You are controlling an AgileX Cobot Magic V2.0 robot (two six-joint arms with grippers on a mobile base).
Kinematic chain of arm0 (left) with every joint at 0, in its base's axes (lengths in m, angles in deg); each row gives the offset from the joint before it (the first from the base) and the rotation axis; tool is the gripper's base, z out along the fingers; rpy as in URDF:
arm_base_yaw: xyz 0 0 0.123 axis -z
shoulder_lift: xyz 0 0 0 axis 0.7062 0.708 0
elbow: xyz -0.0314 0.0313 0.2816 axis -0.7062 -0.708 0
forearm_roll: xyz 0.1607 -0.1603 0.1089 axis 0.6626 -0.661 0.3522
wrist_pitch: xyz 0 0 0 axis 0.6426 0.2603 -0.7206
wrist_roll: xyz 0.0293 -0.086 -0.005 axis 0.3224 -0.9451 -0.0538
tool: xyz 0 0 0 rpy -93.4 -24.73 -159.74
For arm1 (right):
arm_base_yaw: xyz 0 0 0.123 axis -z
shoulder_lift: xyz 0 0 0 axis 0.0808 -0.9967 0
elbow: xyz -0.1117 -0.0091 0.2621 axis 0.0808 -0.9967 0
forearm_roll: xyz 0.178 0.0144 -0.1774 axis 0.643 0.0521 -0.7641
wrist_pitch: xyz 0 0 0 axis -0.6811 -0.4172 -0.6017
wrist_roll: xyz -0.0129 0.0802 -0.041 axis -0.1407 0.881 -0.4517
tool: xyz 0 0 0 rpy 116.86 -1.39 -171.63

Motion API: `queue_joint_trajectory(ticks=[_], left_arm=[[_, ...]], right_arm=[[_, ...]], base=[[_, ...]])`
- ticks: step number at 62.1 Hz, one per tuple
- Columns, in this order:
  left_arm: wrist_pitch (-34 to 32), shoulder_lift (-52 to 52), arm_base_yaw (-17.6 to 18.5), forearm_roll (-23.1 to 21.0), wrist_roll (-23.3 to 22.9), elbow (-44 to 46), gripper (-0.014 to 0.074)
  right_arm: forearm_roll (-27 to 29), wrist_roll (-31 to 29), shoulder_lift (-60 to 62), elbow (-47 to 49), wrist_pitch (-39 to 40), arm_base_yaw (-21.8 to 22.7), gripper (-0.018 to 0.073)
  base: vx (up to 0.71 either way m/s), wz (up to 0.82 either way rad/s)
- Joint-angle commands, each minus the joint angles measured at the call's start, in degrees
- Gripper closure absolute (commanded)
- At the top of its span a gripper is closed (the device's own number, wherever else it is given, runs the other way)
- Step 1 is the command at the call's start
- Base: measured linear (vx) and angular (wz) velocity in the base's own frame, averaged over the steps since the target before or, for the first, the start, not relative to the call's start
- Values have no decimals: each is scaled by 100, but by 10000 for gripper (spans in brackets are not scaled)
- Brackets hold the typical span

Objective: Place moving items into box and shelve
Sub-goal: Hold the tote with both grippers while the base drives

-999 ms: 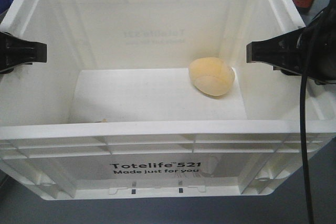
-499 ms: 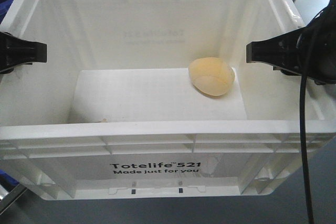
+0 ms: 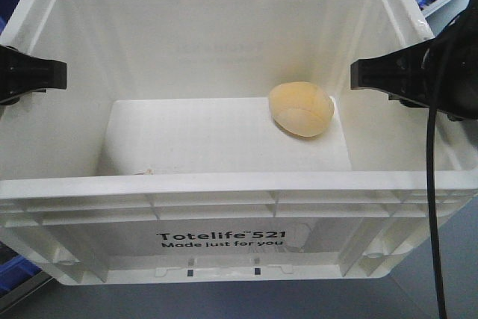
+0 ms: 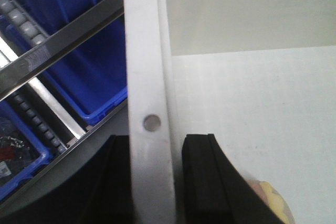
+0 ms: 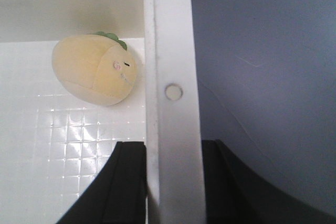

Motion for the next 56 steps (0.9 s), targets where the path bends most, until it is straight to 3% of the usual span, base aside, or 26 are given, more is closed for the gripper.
queue_joint_trajectory(ticks=[1, 56], left_arm=[[-810, -120, 80, 162, 11, 195, 503], [-810, -120, 80, 162, 11, 195, 503]], right_arm=[[-369, -56, 151, 241, 163, -49, 559], [-369, -56, 151, 241, 163, -49, 559]], base=[[7, 55], [5, 51]])
